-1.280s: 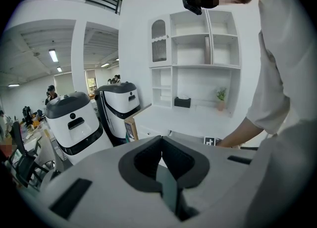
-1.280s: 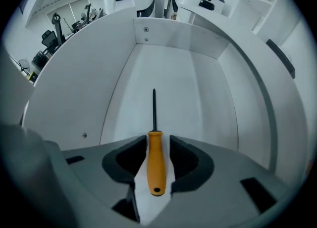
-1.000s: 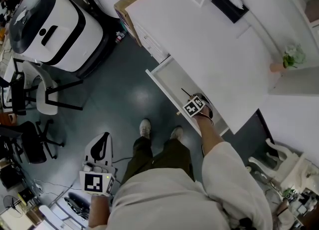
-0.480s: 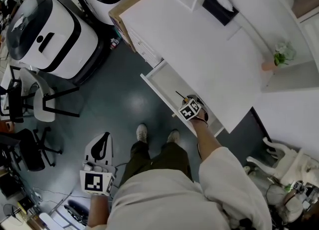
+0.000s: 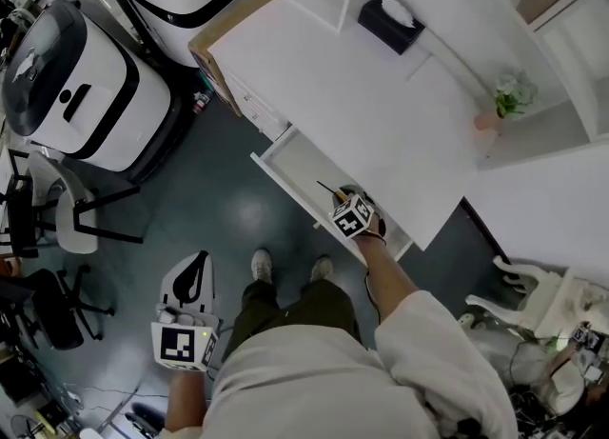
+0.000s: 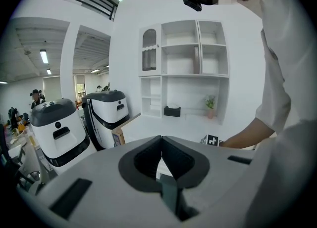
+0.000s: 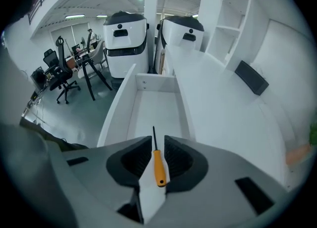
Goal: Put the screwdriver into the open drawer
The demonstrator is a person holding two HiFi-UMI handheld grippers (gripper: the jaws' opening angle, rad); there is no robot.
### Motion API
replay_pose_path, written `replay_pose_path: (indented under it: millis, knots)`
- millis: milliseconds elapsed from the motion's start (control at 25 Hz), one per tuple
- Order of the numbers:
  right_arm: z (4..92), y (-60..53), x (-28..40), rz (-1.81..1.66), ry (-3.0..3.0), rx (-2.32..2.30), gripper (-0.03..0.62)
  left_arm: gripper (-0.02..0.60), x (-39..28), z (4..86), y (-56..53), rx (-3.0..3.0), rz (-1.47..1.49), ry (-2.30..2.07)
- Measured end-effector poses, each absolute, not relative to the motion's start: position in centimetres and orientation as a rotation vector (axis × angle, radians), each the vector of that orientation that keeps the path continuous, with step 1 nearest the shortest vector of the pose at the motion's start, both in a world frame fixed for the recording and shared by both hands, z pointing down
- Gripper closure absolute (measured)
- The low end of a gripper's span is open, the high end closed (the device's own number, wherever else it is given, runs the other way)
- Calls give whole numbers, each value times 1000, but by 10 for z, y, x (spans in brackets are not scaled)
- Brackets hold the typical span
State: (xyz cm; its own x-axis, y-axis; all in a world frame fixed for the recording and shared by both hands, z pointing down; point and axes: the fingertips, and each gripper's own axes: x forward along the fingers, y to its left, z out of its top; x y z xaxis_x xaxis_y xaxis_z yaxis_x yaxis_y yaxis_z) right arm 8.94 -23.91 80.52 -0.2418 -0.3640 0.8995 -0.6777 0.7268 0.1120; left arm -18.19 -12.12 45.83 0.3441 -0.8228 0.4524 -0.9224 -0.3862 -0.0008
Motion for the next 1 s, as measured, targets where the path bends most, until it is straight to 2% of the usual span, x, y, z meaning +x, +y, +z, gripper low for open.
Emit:
replay_pose_path:
  millis: [1000]
  knots:
    - [579, -215, 141, 330, -2220, 1352, 553, 577, -98, 442, -170, 2627, 424, -1286]
